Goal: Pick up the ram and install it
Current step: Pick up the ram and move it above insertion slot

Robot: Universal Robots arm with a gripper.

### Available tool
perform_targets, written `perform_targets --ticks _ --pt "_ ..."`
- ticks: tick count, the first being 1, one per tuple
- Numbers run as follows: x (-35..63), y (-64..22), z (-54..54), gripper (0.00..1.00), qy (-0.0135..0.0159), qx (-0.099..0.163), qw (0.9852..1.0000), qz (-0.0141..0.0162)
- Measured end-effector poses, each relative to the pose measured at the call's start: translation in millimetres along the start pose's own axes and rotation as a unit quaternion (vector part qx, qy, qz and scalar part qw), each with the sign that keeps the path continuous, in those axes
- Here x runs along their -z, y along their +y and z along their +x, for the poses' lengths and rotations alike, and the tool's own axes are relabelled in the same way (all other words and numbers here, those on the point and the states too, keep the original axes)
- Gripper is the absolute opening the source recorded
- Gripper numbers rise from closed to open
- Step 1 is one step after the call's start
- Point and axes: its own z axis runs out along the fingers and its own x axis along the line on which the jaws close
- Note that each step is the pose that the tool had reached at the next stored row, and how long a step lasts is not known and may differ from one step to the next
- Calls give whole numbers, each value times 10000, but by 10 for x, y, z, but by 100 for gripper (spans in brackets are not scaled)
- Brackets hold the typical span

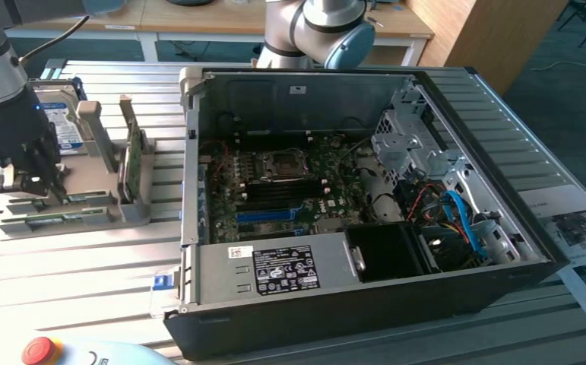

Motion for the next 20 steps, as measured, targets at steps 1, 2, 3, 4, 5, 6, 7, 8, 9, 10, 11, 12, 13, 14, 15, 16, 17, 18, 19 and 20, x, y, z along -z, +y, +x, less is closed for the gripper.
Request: perform_targets --ticks 1,2,3,4,5,6,7,8,9,10,11,12,13,14,15,16,17,18,19,20 --pt "0 0 0 24 0 0 10000 0" --pt "-1 0 0 24 0 0 10000 1" --pt "-5 0 1 24 -1 0 10000 1" --pt "-12 1 2 24 -1 0 10000 1" --pt "-18 1 2 24 0 0 10000 0" --pt "-26 1 3 24 0 0 10000 0" --pt "-34 0 4 24 0 0 10000 1" --pt "-40 1 5 24 0 0 10000 1" --pt "-46 1 6 24 0 0 10000 0" --pt "-53 1 6 24 0 0 10000 1" --pt "-58 1 7 24 0 0 10000 1" --pt "-60 1 7 24 0 2 10000 0" --pt "-61 1 7 24 0 12 10000 0" --pt "-63 1 7 24 0 32 10000 2" --pt "-65 0 7 24 0 59 10000 4" --pt "-66 0 7 24 0 90 10000 6" --pt "-67 0 7 24 0 120 9999 8" --pt "-67 0 7 24 0 141 9999 9" --pt "-67 0 7 24 0 143 9999 9" --pt "-68 0 7 24 0 143 9999 10"
